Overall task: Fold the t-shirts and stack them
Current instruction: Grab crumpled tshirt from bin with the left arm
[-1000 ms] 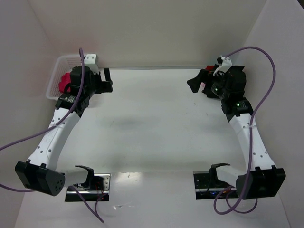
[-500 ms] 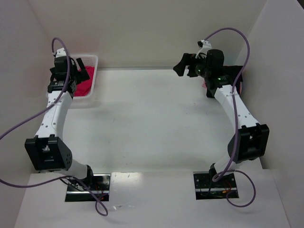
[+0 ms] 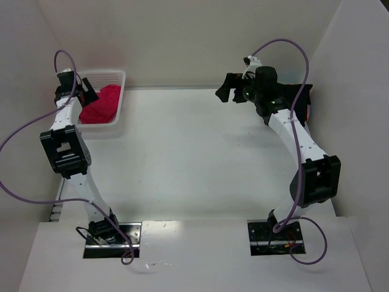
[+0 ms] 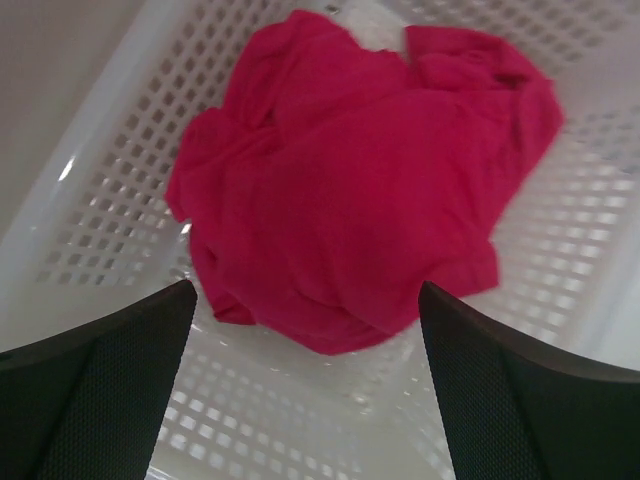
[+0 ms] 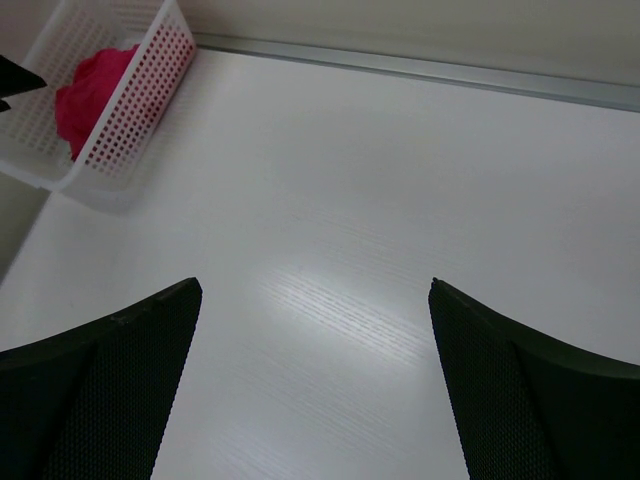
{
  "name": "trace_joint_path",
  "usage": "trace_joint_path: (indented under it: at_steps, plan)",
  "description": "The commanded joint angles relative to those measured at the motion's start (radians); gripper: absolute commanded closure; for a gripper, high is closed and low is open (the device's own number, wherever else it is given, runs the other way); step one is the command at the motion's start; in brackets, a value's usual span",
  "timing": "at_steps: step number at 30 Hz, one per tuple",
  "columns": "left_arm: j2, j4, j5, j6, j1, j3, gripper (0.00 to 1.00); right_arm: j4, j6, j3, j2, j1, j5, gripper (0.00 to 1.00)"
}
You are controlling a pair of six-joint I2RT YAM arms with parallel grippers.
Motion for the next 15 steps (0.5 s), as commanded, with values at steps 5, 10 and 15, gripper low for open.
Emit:
trace_joint_path:
  at_steps: [5, 10, 15]
  plan:
    - [0.157, 0.022, -0.036, -0.048, 0.026, 0.159, 0.00, -0.007, 0.015, -0.043, -0.104, 0.011, 0.060, 0.00]
    - [0.177, 0.056, -0.050, -0.012, 0.026, 0.114, 0.00, -0.017, 0.015, -0.052, -0.104, 0.011, 0.049, 0.00]
    - [0.200, 0.056, -0.060, -0.012, 0.026, 0.102, 0.02, -0.005, 0.015, -0.054, -0.104, 0.011, 0.040, 0.00]
